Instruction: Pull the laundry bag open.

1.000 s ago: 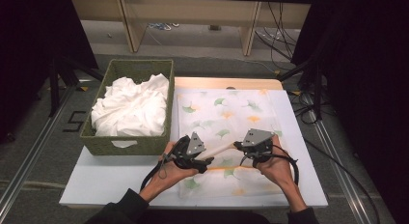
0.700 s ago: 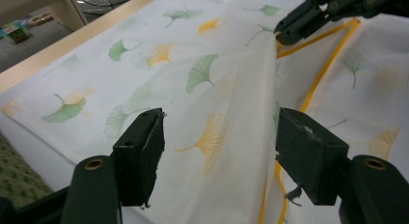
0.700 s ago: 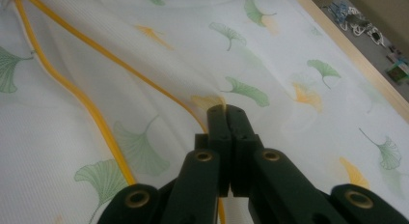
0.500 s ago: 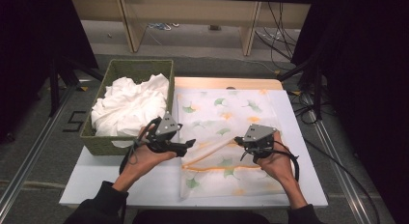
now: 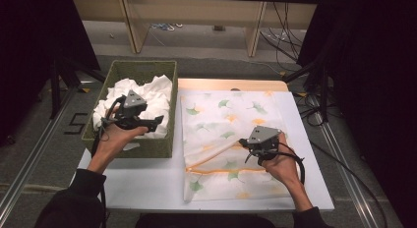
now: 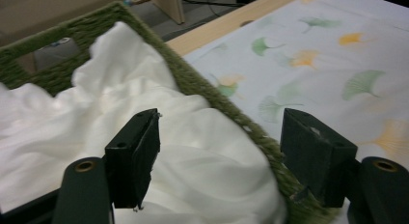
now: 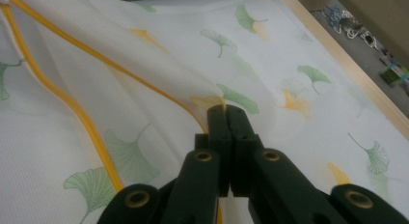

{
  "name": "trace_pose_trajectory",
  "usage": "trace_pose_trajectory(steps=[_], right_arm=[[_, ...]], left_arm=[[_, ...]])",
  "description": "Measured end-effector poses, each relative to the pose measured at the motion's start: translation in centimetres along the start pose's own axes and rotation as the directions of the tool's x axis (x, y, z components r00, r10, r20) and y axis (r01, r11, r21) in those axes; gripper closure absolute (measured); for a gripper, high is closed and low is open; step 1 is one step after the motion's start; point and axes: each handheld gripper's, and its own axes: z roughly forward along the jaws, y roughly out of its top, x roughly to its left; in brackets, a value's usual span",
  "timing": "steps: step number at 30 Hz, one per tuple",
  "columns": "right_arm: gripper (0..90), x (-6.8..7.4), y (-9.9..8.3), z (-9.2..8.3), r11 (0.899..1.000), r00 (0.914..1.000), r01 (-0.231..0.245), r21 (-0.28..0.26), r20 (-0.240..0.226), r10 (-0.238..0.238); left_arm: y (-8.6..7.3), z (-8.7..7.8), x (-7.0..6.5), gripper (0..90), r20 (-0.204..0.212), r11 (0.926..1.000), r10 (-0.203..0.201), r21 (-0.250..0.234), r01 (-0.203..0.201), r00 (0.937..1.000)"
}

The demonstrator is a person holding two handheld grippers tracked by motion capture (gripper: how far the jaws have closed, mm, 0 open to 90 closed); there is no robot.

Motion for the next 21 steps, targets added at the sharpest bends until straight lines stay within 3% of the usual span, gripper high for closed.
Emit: trace_pose_trajectory(steps=[1,2,3,4,6,7,9,12,14,21], right_arm=[[90.0,0.0,0.0,0.0,1.000,1.0000,0.000,0.001,-0.002,0.000],[90.0,0.0,-0.1,0.0,1.000,1.0000,0.001,0.000,0.001,-0.001],[90.0,-0.1,-0.1,-0.1,1.000,1.0000,0.006,-0.002,0.005,-0.006],[90.0,-0.1,-0.1,-0.1,1.000,1.0000,-0.003,0.000,0.003,0.003],[90.0,0.0,-0.1,-0.3,1.000,0.9998,-0.018,-0.002,0.011,0.018],[90.0,-0.2,0.0,-0.2,1.000,0.9998,0.015,-0.012,0.011,-0.015],[90.0,-0.1,0.0,-0.3,1.000,0.9999,-0.007,-0.007,0.011,0.007],[90.0,-0.1,0.0,-0.4,1.000,0.9999,-0.008,-0.008,0.012,0.008],[90.0,-0.2,0.1,-0.4,1.000,0.9999,0.000,-0.013,0.013,0.000],[90.0,-0.1,0.0,-0.6,1.000,0.9997,0.000,-0.006,0.024,0.000]], left_arm=[[0.0,-0.1,0.6,29.2,-0.020,0.9998,-0.009,0.019,0.010,0.9998],[0.0,0.1,1.0,27.7,-0.038,0.9989,-0.046,0.009,0.046,0.9982],[0.0,0.1,1.0,26.8,-0.038,0.9989,-0.046,0.009,0.046,0.9982],[0.0,0.1,2.2,26.4,-0.077,0.9980,-0.050,0.035,0.053,0.9957],[-0.1,0.2,3.1,24.6,-0.099,0.9965,-0.071,0.037,0.075,0.9926],[-0.1,0.2,3.6,24.0,-0.107,0.9954,-0.081,0.042,0.086,0.9910],[-0.1,0.2,4.0,23.8,-0.111,0.9951,-0.088,0.035,0.092,0.9899],[-0.4,0.7,5.1,22.3,-0.114,0.9911,-0.108,0.066,0.116,0.9877],[-0.5,1.1,5.5,21.9,-0.117,0.9903,-0.099,0.086,0.109,0.9882],[-1.0,2.2,7.3,19.6,-0.130,0.9835,-0.132,0.107,0.146,0.9827]])
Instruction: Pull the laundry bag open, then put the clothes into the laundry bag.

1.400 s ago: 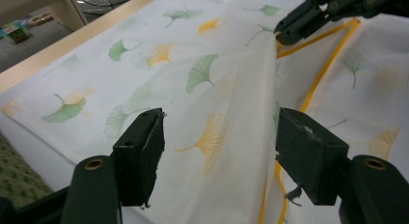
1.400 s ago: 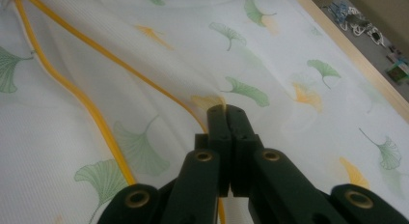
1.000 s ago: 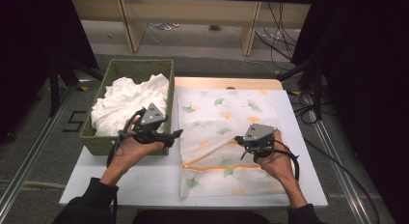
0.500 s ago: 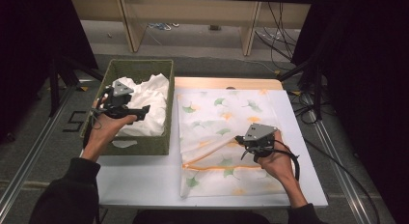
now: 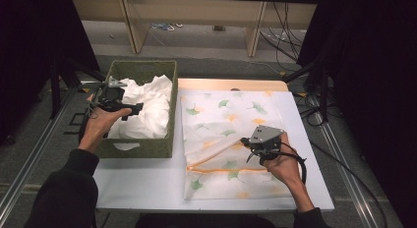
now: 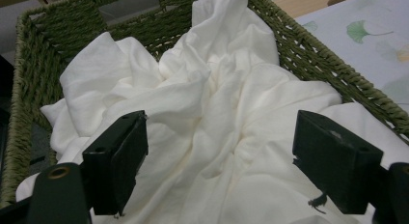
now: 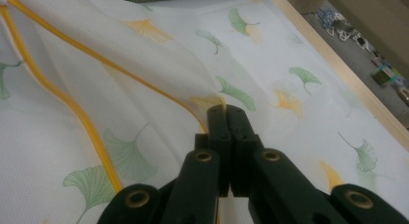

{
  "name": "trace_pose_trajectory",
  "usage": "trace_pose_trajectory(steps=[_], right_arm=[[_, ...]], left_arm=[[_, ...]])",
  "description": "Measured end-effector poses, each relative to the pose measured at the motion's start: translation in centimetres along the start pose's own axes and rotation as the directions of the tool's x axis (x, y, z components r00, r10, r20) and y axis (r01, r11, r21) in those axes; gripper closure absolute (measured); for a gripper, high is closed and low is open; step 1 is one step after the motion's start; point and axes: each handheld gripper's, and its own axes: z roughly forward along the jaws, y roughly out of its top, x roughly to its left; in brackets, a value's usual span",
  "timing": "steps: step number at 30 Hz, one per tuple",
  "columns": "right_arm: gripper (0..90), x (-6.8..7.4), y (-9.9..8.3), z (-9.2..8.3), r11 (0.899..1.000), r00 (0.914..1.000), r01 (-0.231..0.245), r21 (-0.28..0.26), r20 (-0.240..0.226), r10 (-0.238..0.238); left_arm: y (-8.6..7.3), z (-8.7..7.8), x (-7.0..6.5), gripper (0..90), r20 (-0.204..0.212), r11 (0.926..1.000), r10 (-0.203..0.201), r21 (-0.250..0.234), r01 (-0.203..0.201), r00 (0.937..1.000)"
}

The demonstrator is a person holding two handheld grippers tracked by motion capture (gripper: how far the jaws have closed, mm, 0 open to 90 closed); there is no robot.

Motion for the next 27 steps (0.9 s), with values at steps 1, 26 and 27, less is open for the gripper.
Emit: trace_pose_trajectory(steps=[1,26,27], right_arm=[[90.0,0.0,0.0,0.0,1.000,1.0000,-0.001,-0.001,0.000,0.001],[90.0,0.2,0.1,0.1,1.000,0.9998,0.017,0.003,-0.002,-0.017],[90.0,0.2,0.1,0.0,1.000,0.9999,0.014,0.004,-0.005,-0.014]], left_arm=[[0.1,0.2,0.3,18.9,0.016,0.9999,0.012,0.003,-0.012,0.9998],[-0.1,5.5,3.3,15.1,0.027,0.9866,-0.122,0.112,0.118,0.9922],[-0.1,5.7,3.3,14.8,0.034,0.9864,-0.121,0.116,0.116,0.9921]])
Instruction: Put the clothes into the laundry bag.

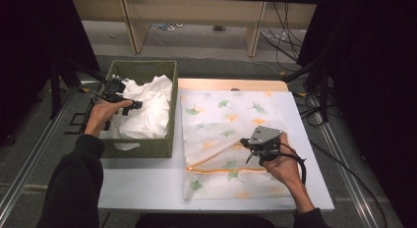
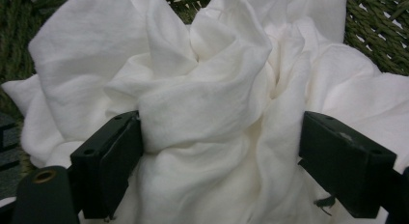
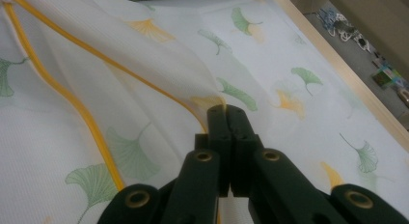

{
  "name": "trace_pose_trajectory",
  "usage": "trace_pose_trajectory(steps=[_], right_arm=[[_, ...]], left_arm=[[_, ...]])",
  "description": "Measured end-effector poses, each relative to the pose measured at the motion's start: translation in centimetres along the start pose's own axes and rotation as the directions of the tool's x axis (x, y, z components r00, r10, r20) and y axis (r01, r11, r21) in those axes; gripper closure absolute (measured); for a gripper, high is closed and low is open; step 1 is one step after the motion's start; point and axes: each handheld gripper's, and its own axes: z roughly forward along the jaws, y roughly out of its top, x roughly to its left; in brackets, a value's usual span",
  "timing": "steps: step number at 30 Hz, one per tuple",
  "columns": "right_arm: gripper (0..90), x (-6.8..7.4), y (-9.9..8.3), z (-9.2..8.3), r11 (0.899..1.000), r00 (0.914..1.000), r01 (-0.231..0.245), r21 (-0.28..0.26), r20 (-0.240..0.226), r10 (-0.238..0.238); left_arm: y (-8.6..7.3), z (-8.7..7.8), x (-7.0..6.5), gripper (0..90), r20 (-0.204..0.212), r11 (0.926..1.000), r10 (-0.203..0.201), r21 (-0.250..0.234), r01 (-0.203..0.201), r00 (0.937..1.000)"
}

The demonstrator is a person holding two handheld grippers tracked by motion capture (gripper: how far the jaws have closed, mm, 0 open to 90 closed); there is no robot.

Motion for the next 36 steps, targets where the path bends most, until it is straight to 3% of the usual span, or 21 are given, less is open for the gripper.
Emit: trace_pose_trajectory(steps=[5,6,10,14,15,16,17,20,21,22,23,25,26,28,30,32,35,36], right_arm=[[90.0,0.0,0.0,0.0,1.000,1.0000,-0.007,-0.001,-0.001,0.007],[90.0,-0.1,0.0,0.0,1.000,1.0000,0.009,-0.001,0.000,-0.009],[90.0,0.0,0.0,0.0,1.000,1.0000,0.001,0.003,-0.002,-0.001],[90.0,0.1,0.0,-0.2,1.000,0.9996,-0.029,0.007,0.002,0.029],[90.0,0.0,0.1,-0.1,1.000,1.0000,0.003,-0.001,0.002,-0.003],[90.0,0.0,0.1,-0.1,1.000,1.0000,0.003,-0.001,0.000,-0.003],[90.0,-0.1,0.1,-0.1,1.000,1.0000,0.002,-0.002,0.001,-0.002],[90.0,0.0,0.1,-0.1,1.000,1.0000,-0.001,-0.002,0.000,0.001],[90.0,0.0,0.1,-0.1,1.000,1.0000,0.000,-0.001,-0.004,0.000],[90.0,0.0,0.2,-0.2,1.000,1.0000,-0.001,-0.003,-0.001,0.001],[90.0,0.0,0.2,-0.2,1.000,1.0000,-0.004,-0.005,0.003,0.004],[90.0,0.1,0.2,-0.3,1.000,0.9998,-0.018,-0.004,0.003,0.018],[90.0,-0.1,0.2,-0.3,1.000,0.9999,0.015,-0.013,0.000,-0.015],[90.0,0.0,0.2,-0.3,1.000,1.0000,-0.005,-0.005,0.002,0.005],[90.0,0.0,0.2,-0.2,1.000,1.0000,0.002,-0.006,0.001,-0.002],[90.0,0.1,0.2,-0.1,1.000,0.9999,-0.015,0.003,-0.004,0.015],[90.0,0.0,0.2,0.0,1.000,1.0000,0.004,0.000,-0.004,-0.004],[90.0,-0.1,0.2,0.0,1.000,1.0000,0.005,-0.002,-0.002,-0.005]], left_arm=[[-0.3,1.0,0.1,6.3,0.030,0.9996,-0.005,0.030,0.004,0.9995],[-0.3,1.3,0.1,6.2,0.004,0.9974,0.020,0.069,-0.020,0.9998],[-0.5,2.2,-0.4,0.0,-0.012,0.9931,0.066,0.098,-0.065,0.9977],[-0.9,3.0,-0.7,0.0,-0.014,0.9911,0.075,0.112,-0.073,0.9971],[-1.0,3.1,-0.8,0.0,-0.020,0.9908,0.074,0.115,-0.071,0.9971],[-1.0,3.2,-0.8,0.0,-0.018,0.9911,0.073,0.113,-0.071,0.9971],[-1.1,3.3,-0.8,0.0,-0.033,0.9918,0.041,0.123,-0.037,0.9986],[-1.3,3.8,-0.9,0.3,-0.023,0.9854,0.065,0.159,-0.061,0.9976],[-1.3,3.9,-0.9,8.2,-0.047,0.9821,0.096,0.167,-0.087,0.9943],[-1.4,3.9,-0.9,22.4,-0.075,0.9796,0.117,0.173,-0.102,0.9904],[-1.5,4.0,-1.0,34.1,-0.088,0.9838,0.090,0.163,-0.074,0.9921],[-1.5,4.0,-1.0,46.5,-0.081,0.9848,0.085,0.159,-0.071,0.9931],[-1.4,3.8,-1.1,50.9,-0.029,0.9886,0.063,0.139,-0.058,0.9976],[-1.3,3.6,-1.5,55.5,0.032,0.9919,0.039,0.119,-0.042,0.9987],[-1.3,3.4,-1.8,57.7,0.106,0.9940,0.047,0.094,-0.057,0.9933],[-1.2,3.1,-1.7,57.8,0.150,0.9942,0.048,0.089,-0.062,0.9875],[-1.2,2.7,-1.1,51.3,0.132,0.9964,0.036,0.071,-0.046,0.9906],[-1.3,2.8,-1.0,51.3,0.087,0.9997,0.009,0.021,-0.011,0.9962]])
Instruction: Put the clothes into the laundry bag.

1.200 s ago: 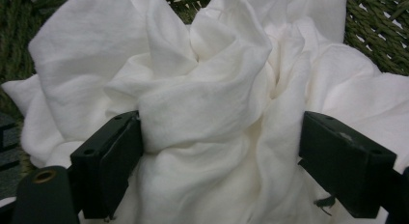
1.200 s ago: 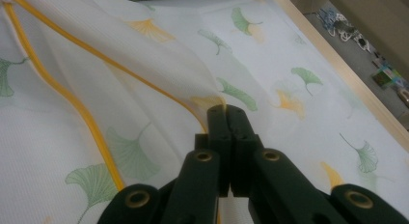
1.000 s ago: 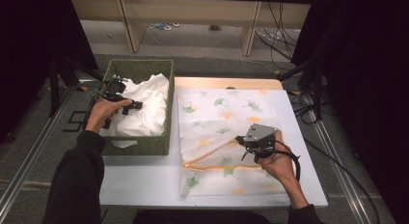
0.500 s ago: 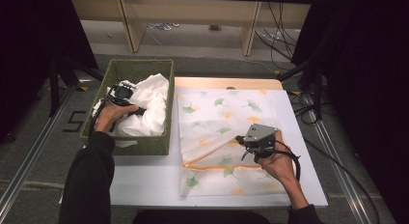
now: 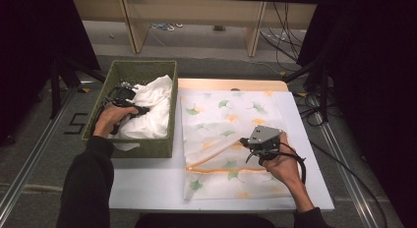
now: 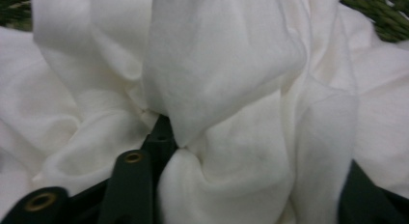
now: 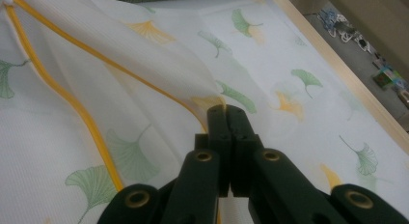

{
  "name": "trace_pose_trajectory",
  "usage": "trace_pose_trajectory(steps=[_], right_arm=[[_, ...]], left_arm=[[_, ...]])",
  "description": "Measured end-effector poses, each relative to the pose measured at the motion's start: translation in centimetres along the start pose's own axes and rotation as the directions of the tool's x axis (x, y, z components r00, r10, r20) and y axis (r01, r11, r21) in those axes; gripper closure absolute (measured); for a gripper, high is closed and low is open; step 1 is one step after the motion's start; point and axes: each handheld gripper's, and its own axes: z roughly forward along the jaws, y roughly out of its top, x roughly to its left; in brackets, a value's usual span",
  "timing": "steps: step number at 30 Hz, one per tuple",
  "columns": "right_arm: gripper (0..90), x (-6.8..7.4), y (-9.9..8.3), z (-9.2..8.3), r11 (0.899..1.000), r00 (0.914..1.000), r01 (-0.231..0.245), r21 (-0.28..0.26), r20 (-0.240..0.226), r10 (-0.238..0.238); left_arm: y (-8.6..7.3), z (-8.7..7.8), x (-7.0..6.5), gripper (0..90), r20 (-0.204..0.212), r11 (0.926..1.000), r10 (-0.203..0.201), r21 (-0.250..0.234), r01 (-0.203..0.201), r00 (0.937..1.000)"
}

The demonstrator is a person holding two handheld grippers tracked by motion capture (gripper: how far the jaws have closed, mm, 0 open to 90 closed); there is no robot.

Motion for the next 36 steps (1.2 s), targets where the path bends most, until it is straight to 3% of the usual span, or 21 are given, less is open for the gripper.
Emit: trace_pose_trajectory(steps=[2,4,5,6,8,9,10,11,12,14,15,16,18,22,23,25,29,31,32,33,36], right_arm=[[90.0,0.0,0.0,0.1,1.000,1.0000,0.000,0.002,-0.001,0.000],[90.0,0.0,0.0,0.0,1.000,1.0000,0.000,0.001,-0.002,0.000],[90.0,0.0,0.0,0.0,1.000,1.0000,0.000,0.000,-0.002,0.000],[90.0,0.0,0.0,0.0,1.000,1.0000,-0.002,0.003,-0.003,0.002],[90.0,0.1,0.0,0.0,1.000,1.0000,-0.002,0.006,-0.005,0.002],[90.0,0.1,0.0,0.0,1.000,1.0000,-0.006,0.005,-0.006,0.006],[90.0,0.1,0.0,0.0,1.000,1.0000,-0.006,0.005,-0.006,0.006],[90.0,0.1,0.0,0.0,1.000,1.0000,-0.004,0.006,-0.008,0.004],[90.0,0.1,0.0,0.0,1.000,0.9999,-0.006,0.008,-0.008,0.006],[90.0,0.1,0.0,0.0,1.000,0.9999,-0.004,0.005,-0.009,0.004],[90.0,0.1,0.0,0.0,1.000,0.9999,-0.007,0.004,-0.011,0.007],[90.0,0.1,0.0,0.1,1.000,0.9999,-0.004,0.002,-0.010,0.004],[90.0,0.1,-0.1,0.1,1.000,0.9999,-0.003,0.007,-0.010,0.003],[90.0,0.1,-0.1,0.2,1.000,1.0000,-0.002,0.008,-0.009,0.002],[90.0,0.2,-0.1,0.2,1.000,0.9999,-0.002,0.013,-0.017,0.002],[90.0,0.2,0.0,0.2,1.000,0.9999,0.000,0.010,-0.016,0.000],[90.0,0.0,-0.1,0.3,1.000,0.9999,-0.001,0.007,-0.011,0.001],[90.0,0.0,0.0,0.2,1.000,0.9998,0.018,0.002,-0.012,-0.018],[90.0,0.1,0.0,0.1,1.000,0.9998,-0.015,0.008,-0.010,0.015],[90.0,-0.1,0.0,0.1,1.000,1.0000,0.004,0.001,-0.007,-0.004],[90.0,-0.1,-0.1,0.2,1.000,0.9999,-0.006,0.003,-0.012,0.006]], left_arm=[[0.2,-0.3,0.3,33.5,-0.064,0.9999,-0.005,0.013,0.006,0.9980],[0.5,-0.6,0.3,19.8,-0.164,0.9986,0.011,0.053,-0.002,0.9864],[0.6,-0.7,0.3,15.3,-0.227,0.9974,0.002,0.070,0.014,0.9738],[0.6,-0.7,0.3,12.3,-0.251,0.9972,0.007,0.074,0.012,0.9679],[0.6,-0.7,0.4,5.6,-0.321,0.9968,-0.009,0.073,0.034,0.9472],[0.5,-0.6,0.4,1.3,-0.327,0.9948,-0.031,0.082,0.061,0.9445],[0.5,-0.6,0.4,0.0,-0.327,0.9948,-0.031,0.082,0.061,0.9445],[0.2,-0.3,0.6,0.0,-0.311,0.9906,-0.059,0.100,0.094,0.9486],[0.0,-0.1,0.7,0.0,-0.297,0.9899,-0.055,0.108,0.091,0.9532],[-0.6,0.7,0.9,0.0,-0.214,0.9843,-0.053,0.154,0.088,0.9753],[-1.0,1.1,1.0,0.0,-0.173,0.9811,-0.058,0.172,0.088,0.9833],[-1.3,1.5,1.3,0.0,-0.150,0.9785,-0.069,0.182,0.097,0.9862],[-1.7,2.1,1.6,0.0,-0.120,0.9787,-0.090,0.173,0.110,0.9886],[-1.9,3.0,1.4,0.0,-0.089,0.9778,-0.081,0.186,0.097,0.9927],[-1.8,3.0,1.3,4.4,-0.090,0.9777,-0.071,0.191,0.087,0.9934],[-1.5,3.0,0.8,29.8,-0.089,0.9809,-0.046,0.185,0.062,0.9950],[-1.0,2.0,0.5,48.3,-0.036,0.9833,-0.076,0.163,0.081,0.9964],[-0.8,1.4,0.7,51.3,0.013,0.9847,-0.106,0.140,0.103,0.9943],[-0.6,0.9,0.6,51.9,0.035,0.9876,-0.105,0.121,0.100,0.9939],[-0.5,0.6,0.5,51.9,0.050,0.9900,-0.098,0.107,0.092,0.9940],[0.1,-0.1,0.1,50.5,0.072,0.9944,-0.070,0.084,0.064,0.9950]])
